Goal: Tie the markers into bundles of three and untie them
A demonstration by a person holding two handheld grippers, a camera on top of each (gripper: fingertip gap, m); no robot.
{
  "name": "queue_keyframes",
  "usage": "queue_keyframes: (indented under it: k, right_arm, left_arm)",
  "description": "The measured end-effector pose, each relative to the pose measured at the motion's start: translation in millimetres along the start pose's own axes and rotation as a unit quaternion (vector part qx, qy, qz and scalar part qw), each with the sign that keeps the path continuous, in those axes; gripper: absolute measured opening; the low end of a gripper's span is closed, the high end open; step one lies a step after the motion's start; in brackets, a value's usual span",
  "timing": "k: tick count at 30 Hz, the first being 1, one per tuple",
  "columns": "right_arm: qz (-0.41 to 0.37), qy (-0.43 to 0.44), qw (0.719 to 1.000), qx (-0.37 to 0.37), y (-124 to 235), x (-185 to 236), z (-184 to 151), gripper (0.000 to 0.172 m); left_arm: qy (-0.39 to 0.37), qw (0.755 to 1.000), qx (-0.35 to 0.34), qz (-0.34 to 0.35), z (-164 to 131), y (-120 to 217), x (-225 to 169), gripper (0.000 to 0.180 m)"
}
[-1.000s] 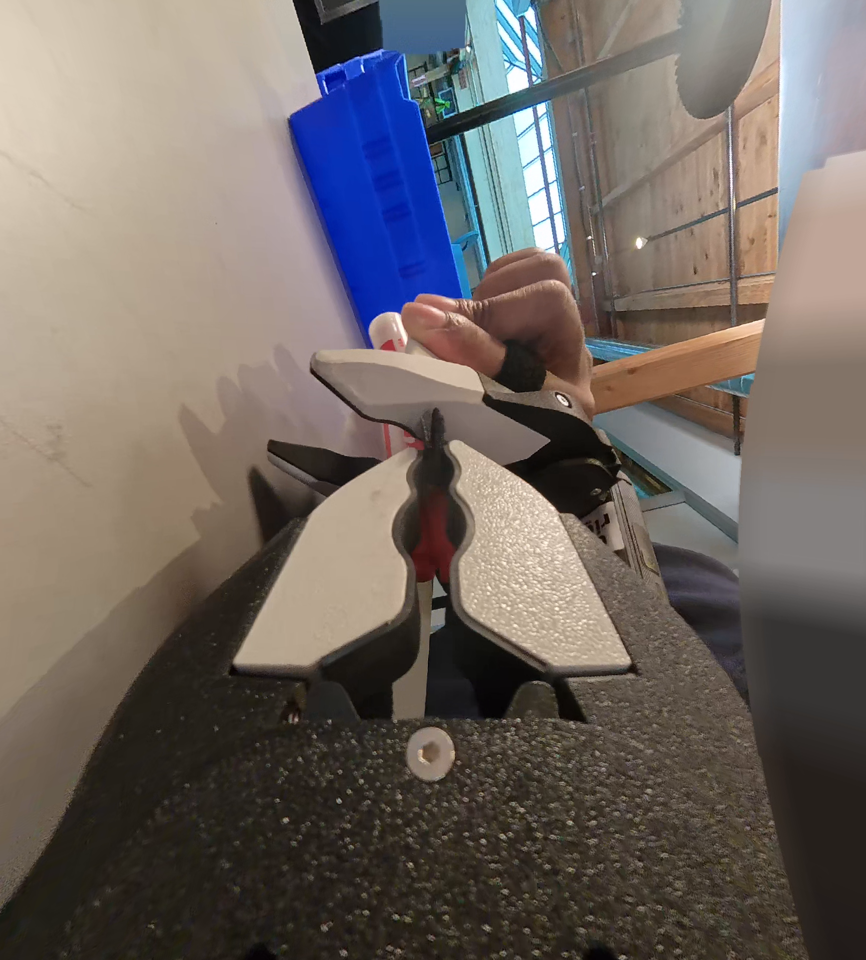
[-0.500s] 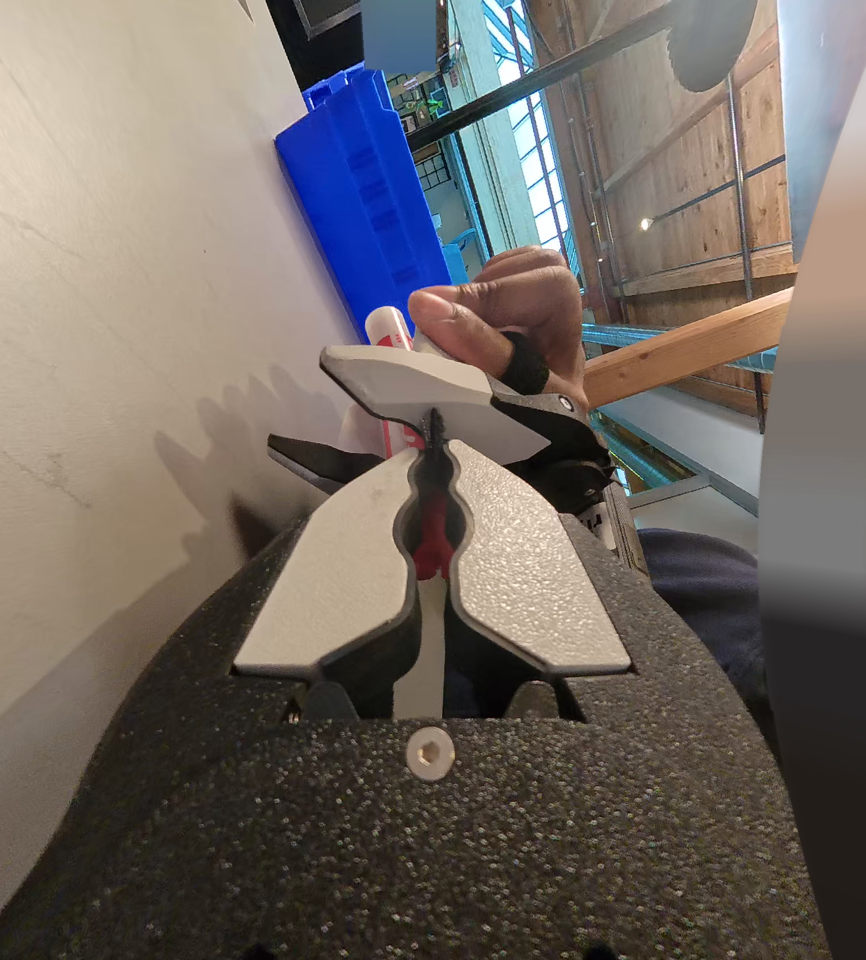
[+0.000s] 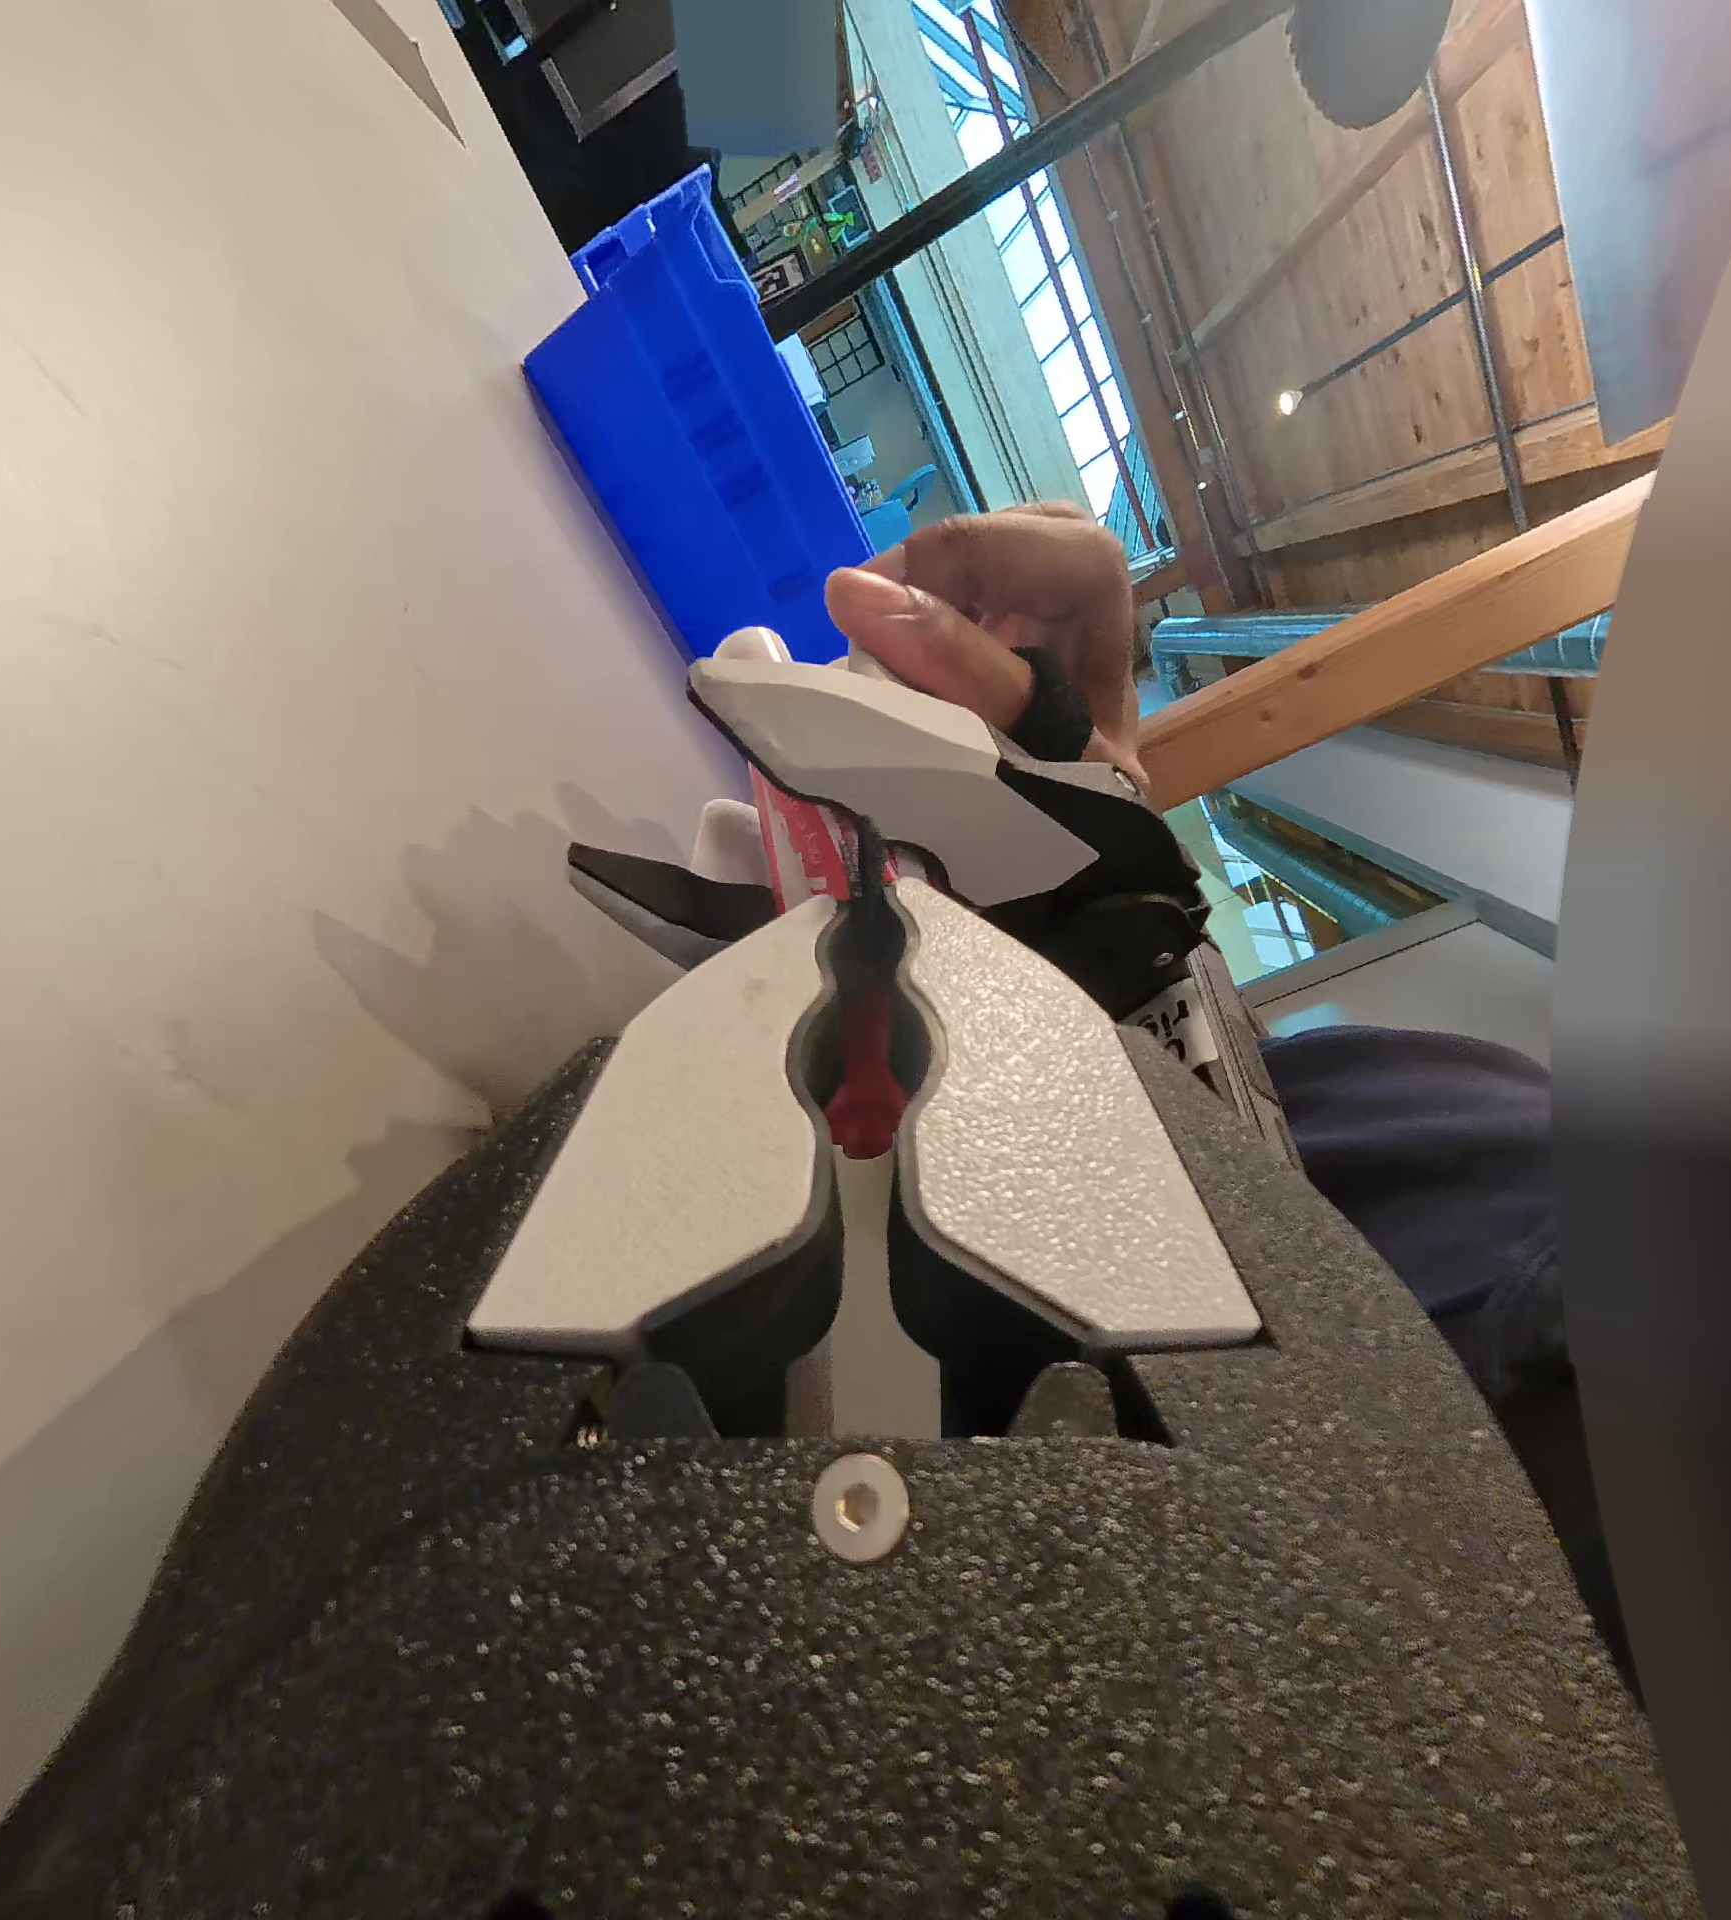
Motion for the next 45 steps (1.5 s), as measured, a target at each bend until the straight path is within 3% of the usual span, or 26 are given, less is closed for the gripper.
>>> queue_keyframes:
  k: [15, 23, 45]
  right_arm:
    - [-0.065, 0.017, 0.997, 0.040, 1, -1, -28, 0.047]
    - [-0.071, 0.050, 0.995, 0.048, 1, 3, -27, 0.041]
    - [-0.037, 0.038, 0.996, 0.066, -4, 9, -16, 0.039]
  left_arm:
    - [-0.083, 0.996, 0.035, -0.007, 16, 5, -1, 0.004]
    - [-0.071, 0.996, 0.047, 0.004, 16, 4, 2, 0.004]
    - [-0.035, 0.998, 0.023, 0.040, 12, 3, 6, 0.006]
Point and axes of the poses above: each gripper's, where its closed fingertips meet, y back along the fingers, z out of its top, x = y × z across the jaws, the point moved 10 cm from there along y, back along the fingers, and after that the axes turned 1 degree about z, right-handed, at the moved point
